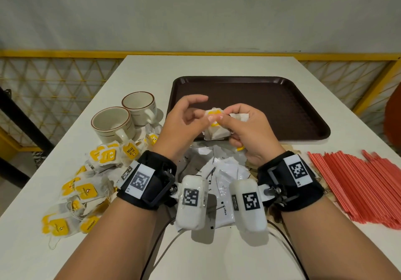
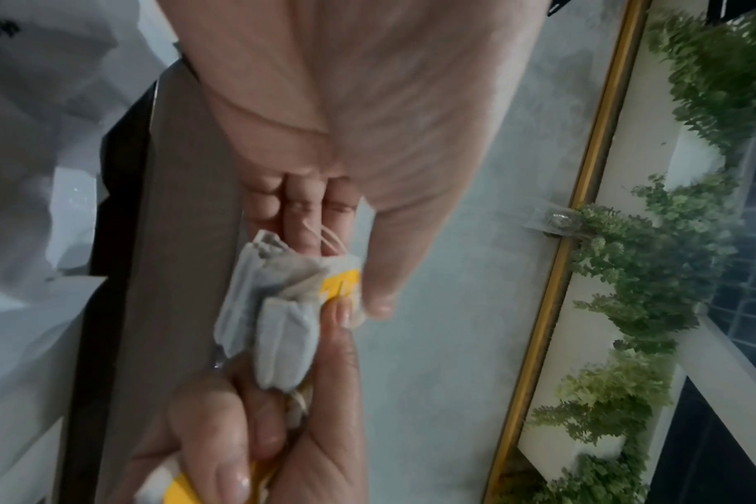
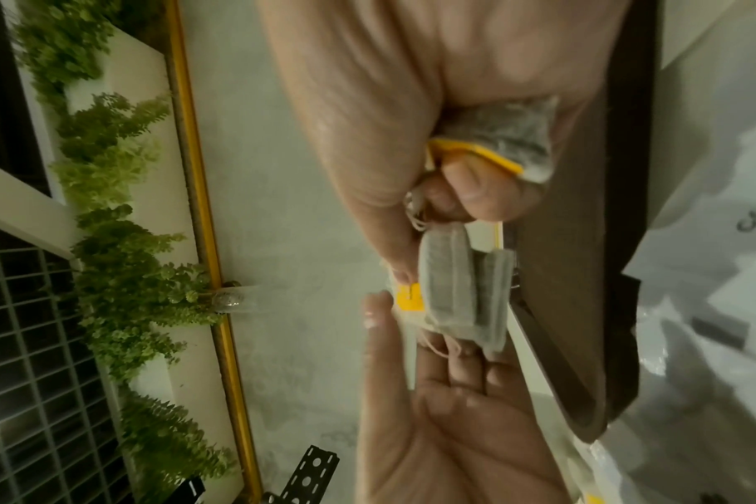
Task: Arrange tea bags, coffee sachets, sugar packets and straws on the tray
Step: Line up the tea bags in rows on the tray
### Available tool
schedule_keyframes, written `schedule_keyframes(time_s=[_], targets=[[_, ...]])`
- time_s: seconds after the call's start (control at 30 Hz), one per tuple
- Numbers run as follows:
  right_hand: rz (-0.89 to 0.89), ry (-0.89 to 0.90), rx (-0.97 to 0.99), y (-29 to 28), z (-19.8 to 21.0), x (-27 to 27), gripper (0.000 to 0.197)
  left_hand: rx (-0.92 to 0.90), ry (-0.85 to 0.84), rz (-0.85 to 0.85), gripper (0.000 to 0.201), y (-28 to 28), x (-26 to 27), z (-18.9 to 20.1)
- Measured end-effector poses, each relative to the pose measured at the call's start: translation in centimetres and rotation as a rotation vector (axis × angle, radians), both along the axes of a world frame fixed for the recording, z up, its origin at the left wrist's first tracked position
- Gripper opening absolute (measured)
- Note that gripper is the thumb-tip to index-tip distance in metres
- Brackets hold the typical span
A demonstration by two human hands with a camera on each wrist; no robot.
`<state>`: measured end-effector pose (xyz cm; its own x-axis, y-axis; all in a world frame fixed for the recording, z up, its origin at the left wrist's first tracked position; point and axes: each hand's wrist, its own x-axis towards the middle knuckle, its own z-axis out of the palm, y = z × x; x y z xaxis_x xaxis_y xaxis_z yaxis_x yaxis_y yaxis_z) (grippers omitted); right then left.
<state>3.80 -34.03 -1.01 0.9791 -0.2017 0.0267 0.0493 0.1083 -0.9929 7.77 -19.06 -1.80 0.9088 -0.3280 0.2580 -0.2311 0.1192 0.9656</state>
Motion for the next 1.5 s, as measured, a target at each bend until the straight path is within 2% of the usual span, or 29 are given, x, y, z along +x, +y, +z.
schedule_keyframes(time_s=[0.07,0.13,0.2,0.27,0.33,0.43,0.57,0.67,0.83,1.0,1.23,1.37,1.5], targets=[[0.024,0.015,0.053,0.1,0.0,0.1,0.010,0.050,-0.039,0.006,0.040,-0.1,-0.1,-0.1],[0.040,0.063,0.114,0.1,0.0,0.3,0.009,0.079,-0.075,0.019,0.034,-0.1,-0.1,-0.2],[0.048,0.117,0.209,-0.1,-0.1,0.5,0.020,0.154,-0.110,0.015,0.022,-0.1,0.0,-0.3],[0.056,0.142,0.284,-0.2,-0.1,0.5,0.032,0.245,-0.112,0.034,0.027,-0.2,-0.2,-0.4],[0.082,0.132,0.298,-0.1,-0.2,0.4,0.040,0.285,-0.104,0.085,0.027,-0.5,-0.4,-0.5],[0.113,0.099,0.200,0.3,-0.2,0.2,0.044,0.280,-0.076,0.118,0.008,-0.9,-0.7,-0.6],[0.167,0.089,0.118,0.5,-0.2,0.1,0.043,0.336,-0.097,0.111,0.008,-0.8,-0.4,-1.0],[0.158,0.107,0.078,0.3,-0.3,0.1,0.039,0.300,-0.093,0.129,0.001,-0.3,0.1,-0.9],[0.126,0.102,0.038,-0.2,-0.3,0.4,0.023,0.213,-0.134,0.199,0.019,0.3,0.6,-0.5],[0.185,0.081,-0.015,-0.2,-0.3,0.2,0.009,0.161,-0.192,0.229,0.026,0.5,0.5,-0.2],[0.172,0.035,0.048,-0.1,-0.3,0.1,0.025,0.152,-0.172,0.206,0.018,0.2,0.1,-0.2],[0.133,0.010,0.018,-0.4,-0.1,0.1,0.014,0.142,-0.137,0.206,0.028,0.3,0.4,-0.4],[0.114,0.006,0.005,-0.3,0.0,0.0,0.010,0.088,-0.100,0.170,0.024,0.2,0.4,-0.3]])
